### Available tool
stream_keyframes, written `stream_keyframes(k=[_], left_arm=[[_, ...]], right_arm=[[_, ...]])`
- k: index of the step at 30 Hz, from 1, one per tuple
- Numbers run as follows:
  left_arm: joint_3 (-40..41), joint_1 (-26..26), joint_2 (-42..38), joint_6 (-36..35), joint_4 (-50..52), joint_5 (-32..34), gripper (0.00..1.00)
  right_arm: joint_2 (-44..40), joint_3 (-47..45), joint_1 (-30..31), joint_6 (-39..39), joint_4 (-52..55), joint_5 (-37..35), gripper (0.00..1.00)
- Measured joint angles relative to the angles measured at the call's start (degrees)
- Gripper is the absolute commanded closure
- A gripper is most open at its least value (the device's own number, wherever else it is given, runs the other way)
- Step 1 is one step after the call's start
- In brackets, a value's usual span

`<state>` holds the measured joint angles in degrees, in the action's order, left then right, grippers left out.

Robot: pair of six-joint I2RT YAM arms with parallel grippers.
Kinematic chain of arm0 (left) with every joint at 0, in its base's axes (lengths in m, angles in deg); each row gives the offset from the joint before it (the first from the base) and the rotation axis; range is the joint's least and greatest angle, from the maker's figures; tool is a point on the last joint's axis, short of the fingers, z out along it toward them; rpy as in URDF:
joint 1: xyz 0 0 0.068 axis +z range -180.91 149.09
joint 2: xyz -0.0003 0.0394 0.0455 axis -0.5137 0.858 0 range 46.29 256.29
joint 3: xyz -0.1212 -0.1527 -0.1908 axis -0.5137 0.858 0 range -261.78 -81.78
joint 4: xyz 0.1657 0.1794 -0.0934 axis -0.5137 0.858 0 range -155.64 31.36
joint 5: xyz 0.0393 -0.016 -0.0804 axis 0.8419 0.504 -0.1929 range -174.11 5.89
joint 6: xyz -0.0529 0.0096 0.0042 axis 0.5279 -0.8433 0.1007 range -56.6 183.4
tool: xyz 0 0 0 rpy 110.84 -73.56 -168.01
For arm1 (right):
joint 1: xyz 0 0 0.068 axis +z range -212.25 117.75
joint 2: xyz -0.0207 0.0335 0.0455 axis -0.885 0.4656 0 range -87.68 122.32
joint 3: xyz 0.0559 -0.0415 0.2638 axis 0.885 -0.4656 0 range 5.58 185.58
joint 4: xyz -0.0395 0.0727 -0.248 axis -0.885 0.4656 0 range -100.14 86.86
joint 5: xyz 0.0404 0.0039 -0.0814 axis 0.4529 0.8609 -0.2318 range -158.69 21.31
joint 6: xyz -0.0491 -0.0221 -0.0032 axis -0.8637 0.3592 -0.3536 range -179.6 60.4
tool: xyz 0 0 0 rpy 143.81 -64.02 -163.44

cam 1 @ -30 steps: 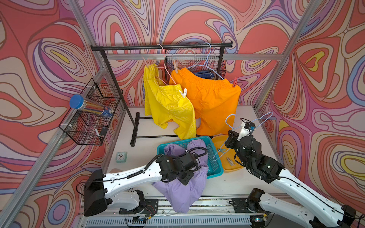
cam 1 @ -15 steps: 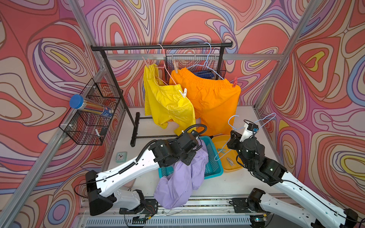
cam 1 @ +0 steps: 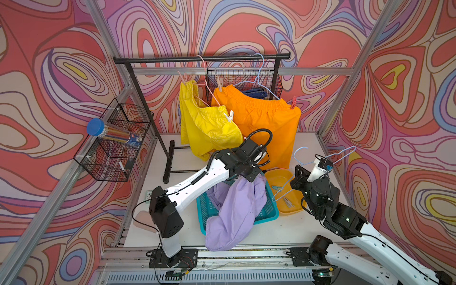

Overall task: Remove the clothespins securing shorts to the hanger
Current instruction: Adjust the shorts in the basket.

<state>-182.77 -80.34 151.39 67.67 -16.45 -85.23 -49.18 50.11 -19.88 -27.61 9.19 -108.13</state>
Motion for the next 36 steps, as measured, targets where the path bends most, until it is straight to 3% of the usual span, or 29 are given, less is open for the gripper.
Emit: stream_keyframes(k=[8, 10, 15, 22, 31, 36], left_arm=[[12.66, 0.02, 6.12, 1.62, -6.29, -2.99, 0.99], [14.58, 0.02, 6.21, 2.45, -8.07, -2.97, 0.91], [16.94, 0.04, 5.86, 4.50, -12.11, -3.21, 0.41], [17.77, 0.04, 0.02, 6.71, -12.52, -2.56, 0.01], [15.04, 0.04, -10.38, 10.47, -5.20, 2.03, 0.00], [15.96, 0.04, -15.65, 14.47, 0.74, 1.44, 0.00]], right_arm=[[0.31, -0.31, 0.00, -0.09, -0.04, -0.20, 1.00], [0.66, -0.31, 0.00, -0.33, -0.11, -0.20, 1.00], [1.29, -0.31, 0.00, -0.90, -0.44, -0.17, 1.00], [1.75, -0.31, 0.00, -1.11, -0.50, -0.15, 1.00], [1.92, -0.31, 0.00, -1.49, -0.50, -0.11, 1.00], [2.86, -0.31, 0.00, -1.53, -0.50, 0.09, 1.00]])
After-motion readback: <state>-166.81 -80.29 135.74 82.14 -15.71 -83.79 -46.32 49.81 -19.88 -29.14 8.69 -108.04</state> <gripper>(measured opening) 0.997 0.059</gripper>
